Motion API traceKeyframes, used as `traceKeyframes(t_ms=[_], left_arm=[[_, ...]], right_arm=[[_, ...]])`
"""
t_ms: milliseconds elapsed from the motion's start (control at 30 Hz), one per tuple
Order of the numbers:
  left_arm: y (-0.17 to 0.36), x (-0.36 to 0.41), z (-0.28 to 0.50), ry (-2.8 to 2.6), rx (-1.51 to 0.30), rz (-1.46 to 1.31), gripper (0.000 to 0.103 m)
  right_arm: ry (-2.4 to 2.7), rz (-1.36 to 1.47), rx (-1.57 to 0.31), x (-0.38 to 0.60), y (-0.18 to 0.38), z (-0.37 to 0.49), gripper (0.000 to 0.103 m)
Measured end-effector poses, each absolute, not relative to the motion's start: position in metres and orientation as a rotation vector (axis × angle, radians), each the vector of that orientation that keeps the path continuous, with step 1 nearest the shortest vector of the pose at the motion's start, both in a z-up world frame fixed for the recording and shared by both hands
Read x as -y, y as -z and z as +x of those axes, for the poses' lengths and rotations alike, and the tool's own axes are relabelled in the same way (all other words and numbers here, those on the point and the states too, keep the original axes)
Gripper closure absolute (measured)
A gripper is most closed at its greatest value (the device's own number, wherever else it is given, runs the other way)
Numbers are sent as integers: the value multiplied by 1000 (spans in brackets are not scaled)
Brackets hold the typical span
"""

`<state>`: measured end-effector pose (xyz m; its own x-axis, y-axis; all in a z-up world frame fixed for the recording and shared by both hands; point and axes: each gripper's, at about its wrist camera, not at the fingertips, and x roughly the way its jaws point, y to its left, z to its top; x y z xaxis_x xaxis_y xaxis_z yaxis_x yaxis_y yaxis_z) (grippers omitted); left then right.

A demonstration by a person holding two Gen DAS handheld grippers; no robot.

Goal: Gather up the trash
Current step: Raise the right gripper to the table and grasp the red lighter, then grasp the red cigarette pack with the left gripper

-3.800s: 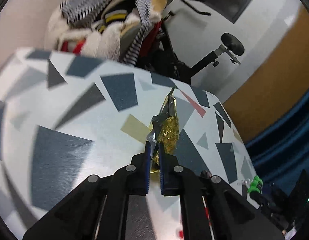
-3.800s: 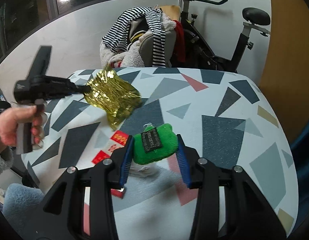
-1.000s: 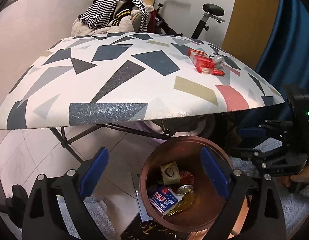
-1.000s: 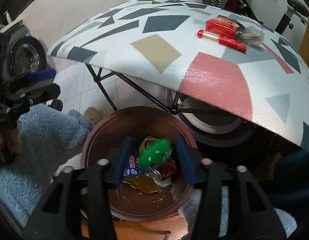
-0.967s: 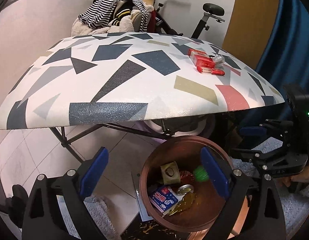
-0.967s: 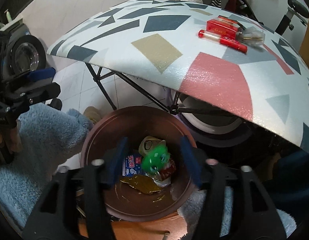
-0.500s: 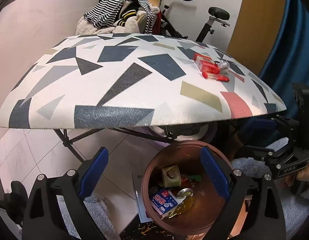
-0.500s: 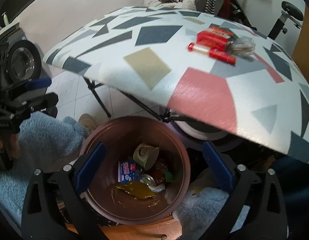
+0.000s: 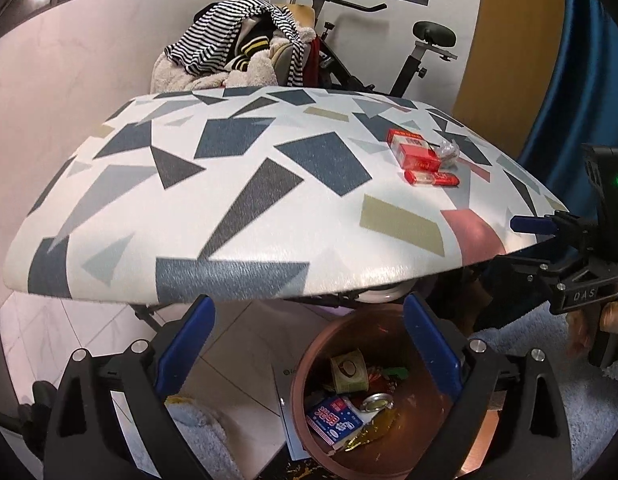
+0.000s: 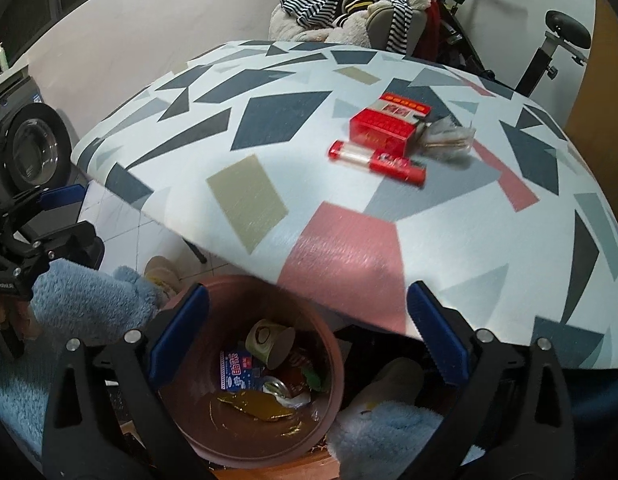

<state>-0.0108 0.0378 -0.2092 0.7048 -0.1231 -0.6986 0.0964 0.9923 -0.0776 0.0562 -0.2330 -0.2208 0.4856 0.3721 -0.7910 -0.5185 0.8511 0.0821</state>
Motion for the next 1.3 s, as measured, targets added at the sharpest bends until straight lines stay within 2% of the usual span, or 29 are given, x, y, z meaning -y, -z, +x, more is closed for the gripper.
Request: traceKeyframes(t_ms=[433, 667, 1067, 1133, 1167, 1200, 1300], left_arm=[[186, -52, 27, 117, -739, -15, 10], [192, -63, 48, 109, -752, -96, 10], [200, -73, 69, 97, -775, -139, 10], [199, -71, 71, 98, -779, -137, 10], [199, -70, 72, 101, -781, -138, 10], [199, -69, 74, 104, -783, -137, 10], [197, -64, 79, 114, -790, -130, 10]], right_arm=[[-435, -84, -939, 237, 218, 106, 6], [-328, 12, -959, 228, 224, 152, 6], [-151, -32, -1019, 204, 239, 192, 5], [-185, -54, -1007, 203, 238, 190, 8], [-194, -63, -1003, 204, 239, 189, 16], [-219, -75, -1005, 204, 239, 187, 18], [-275, -73, -1006, 211, 237, 183, 19]])
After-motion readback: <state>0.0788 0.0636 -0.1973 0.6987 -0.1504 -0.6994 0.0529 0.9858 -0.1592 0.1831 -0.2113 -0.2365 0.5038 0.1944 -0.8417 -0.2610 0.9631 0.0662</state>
